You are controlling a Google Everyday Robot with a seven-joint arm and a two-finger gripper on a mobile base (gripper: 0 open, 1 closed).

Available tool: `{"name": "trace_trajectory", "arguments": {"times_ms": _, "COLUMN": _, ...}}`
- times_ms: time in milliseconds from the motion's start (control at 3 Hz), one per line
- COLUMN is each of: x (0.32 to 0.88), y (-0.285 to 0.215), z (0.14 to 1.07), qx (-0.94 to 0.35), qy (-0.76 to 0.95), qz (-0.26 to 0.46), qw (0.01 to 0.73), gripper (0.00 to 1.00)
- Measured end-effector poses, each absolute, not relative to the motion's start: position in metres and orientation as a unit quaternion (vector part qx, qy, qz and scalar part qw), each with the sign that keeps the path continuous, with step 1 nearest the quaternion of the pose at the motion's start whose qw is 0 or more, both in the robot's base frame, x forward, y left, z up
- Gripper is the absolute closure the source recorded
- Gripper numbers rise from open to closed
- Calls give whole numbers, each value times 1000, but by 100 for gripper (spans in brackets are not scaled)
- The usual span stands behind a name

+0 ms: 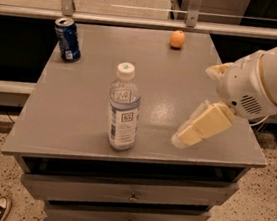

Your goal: Knock blue plastic bottle over

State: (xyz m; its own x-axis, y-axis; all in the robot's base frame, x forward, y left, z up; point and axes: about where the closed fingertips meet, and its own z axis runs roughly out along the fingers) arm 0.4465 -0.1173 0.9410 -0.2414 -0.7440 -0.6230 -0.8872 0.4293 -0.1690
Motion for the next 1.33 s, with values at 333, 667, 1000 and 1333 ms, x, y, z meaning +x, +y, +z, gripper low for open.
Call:
{"name": "trace_trajectory", "arguments": {"times_ms": 333, "x": 458, "y": -80, "z": 931, "qx": -506, "qy": 764, "qz": 152, "qw": 370, "gripper": 0}}
{"name": "trace_trajectory", "arguments": {"times_ms": 667, "x": 469, "y": -38, "z": 914, "qx": -485, "qy": 747, "qz": 196, "qw": 409, "gripper": 0}}
{"name": "trace_trajectory", "arguments": {"times_ms": 1000, "x": 483, "y": -15, "z": 909, "qx": -471, "qy": 739, "qz": 219, "qw": 428, "gripper": 0}}
{"name": "trace_trajectory", "arguments": {"times_ms": 1333, "x": 506, "y": -1, "z": 913, "qx": -458, "qy": 737, "qz": 224, "qw": 443, "gripper": 0}}
